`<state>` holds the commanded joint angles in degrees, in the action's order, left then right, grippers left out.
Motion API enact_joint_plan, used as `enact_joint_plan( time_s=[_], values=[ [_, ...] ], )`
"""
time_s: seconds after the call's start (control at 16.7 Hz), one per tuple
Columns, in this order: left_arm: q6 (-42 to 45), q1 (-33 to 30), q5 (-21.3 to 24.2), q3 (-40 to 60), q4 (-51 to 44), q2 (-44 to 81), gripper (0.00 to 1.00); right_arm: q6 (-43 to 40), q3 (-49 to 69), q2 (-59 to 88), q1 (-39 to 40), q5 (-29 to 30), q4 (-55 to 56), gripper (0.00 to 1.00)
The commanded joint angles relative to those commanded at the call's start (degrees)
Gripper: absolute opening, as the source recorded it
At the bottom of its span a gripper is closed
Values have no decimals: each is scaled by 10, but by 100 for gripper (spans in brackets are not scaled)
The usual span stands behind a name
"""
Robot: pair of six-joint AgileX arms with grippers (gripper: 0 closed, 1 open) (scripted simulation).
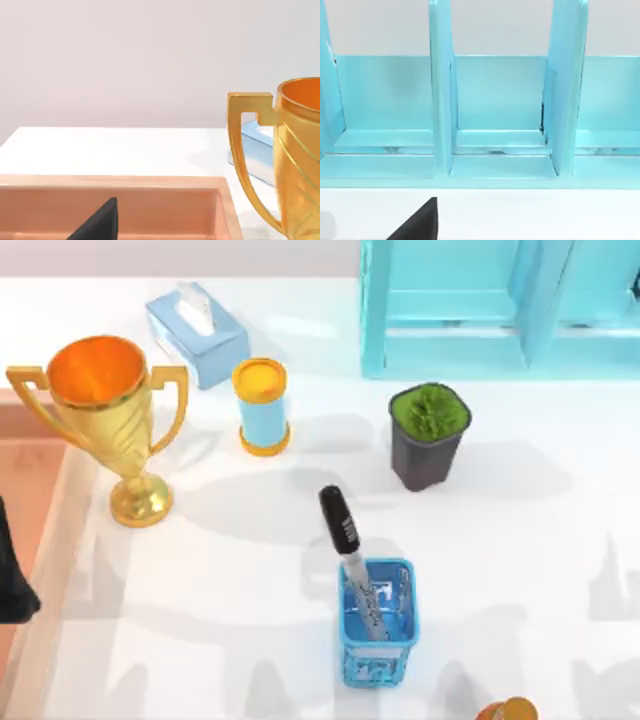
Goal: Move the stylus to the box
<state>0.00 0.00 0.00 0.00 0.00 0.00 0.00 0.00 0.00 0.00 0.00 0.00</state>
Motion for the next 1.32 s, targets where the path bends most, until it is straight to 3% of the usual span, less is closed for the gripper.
enact_joint_plan(
  time_s=[0.24, 0.48, 1.32],
  values=[
    [-2, -11, -1, -5, 8, 17, 100, 0, 0, 0, 0, 0, 0, 100],
    [-28, -71, -11, -14, 70, 105, 100, 0, 0, 0, 0, 0, 0, 100],
    [-245, -417, -121, -5, 552, 632, 100, 0, 0, 0, 0, 0, 0, 100]
  ],
)
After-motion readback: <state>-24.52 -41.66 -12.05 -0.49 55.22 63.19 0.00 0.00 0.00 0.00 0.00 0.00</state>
